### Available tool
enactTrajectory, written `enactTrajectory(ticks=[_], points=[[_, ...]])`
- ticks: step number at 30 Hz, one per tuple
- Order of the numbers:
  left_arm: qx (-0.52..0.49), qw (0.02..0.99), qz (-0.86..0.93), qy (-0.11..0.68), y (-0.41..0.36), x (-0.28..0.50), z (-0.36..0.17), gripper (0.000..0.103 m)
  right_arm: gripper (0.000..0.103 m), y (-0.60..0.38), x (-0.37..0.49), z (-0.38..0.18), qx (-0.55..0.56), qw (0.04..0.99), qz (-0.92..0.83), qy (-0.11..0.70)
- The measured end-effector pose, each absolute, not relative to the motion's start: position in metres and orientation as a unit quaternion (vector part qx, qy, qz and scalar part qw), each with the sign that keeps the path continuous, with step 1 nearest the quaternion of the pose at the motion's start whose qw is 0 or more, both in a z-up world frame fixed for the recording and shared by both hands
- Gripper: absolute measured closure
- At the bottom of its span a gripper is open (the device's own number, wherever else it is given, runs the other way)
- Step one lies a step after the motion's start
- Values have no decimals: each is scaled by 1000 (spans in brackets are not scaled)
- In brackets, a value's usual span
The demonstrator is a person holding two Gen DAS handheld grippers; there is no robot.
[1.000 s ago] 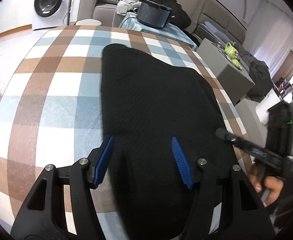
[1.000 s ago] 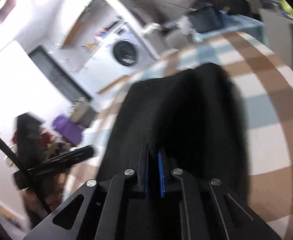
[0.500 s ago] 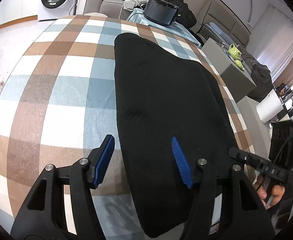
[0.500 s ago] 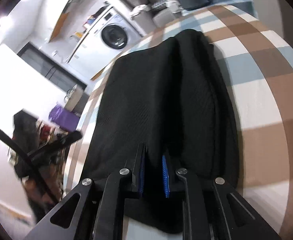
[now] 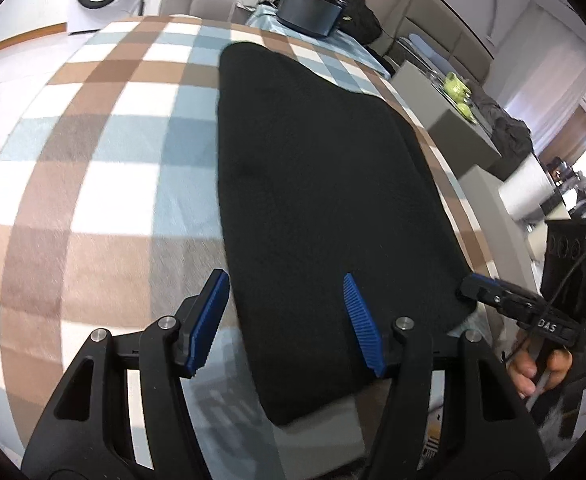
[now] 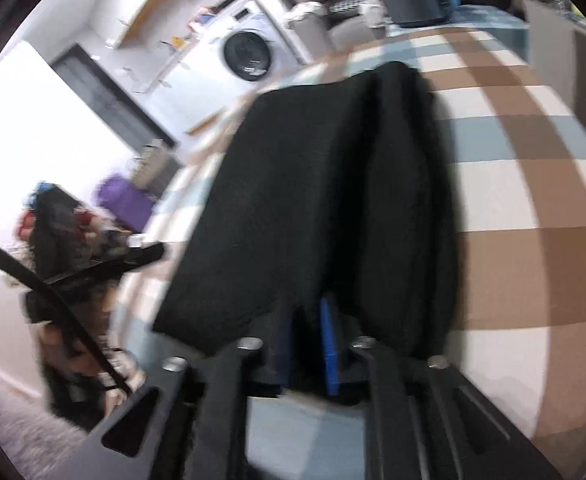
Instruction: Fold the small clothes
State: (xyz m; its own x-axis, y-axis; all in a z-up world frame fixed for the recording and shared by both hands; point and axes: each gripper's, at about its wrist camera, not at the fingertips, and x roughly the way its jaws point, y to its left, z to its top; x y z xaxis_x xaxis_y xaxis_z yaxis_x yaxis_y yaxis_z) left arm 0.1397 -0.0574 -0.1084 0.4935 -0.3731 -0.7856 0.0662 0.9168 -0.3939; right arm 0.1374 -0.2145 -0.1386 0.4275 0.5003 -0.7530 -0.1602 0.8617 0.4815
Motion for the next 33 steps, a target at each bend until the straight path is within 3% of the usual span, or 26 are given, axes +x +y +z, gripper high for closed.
enactTrajectory(ticks=[4,6,9,13,16,18,23,28,33], points=[[-151,846,-138,493,-69,127,-113,46,75,-207,137,-150,127,828,194,510],[-151,844,-140,495,-73,123,-115,46,96,-208,142,-150,127,829,189,510],[-151,846,-134,494,-73,118,-115,46,96,-211,131,-129,120,846,222,469],[-158,846,-122,495,-68,118,-116,46,96,-216,134,-148,84,833,171,519],[-152,847,-113,497,-66,121,-116,46,83,-222,126,-135,92,846,178,495],[-147,848,-112,497,-67,123,-115,46,57,-228,127,-129,106,851,167,487],[-132,847,-103,504,-73,129,-119,46,55,-243,141,-136,148,842,126,502],[-125,841,-102,517,-76,133,-129,46,42,-235,140,-138,136,843,112,508],[-129,838,-104,520,-75,138,-135,46,42,-226,146,-146,112,842,92,519]])
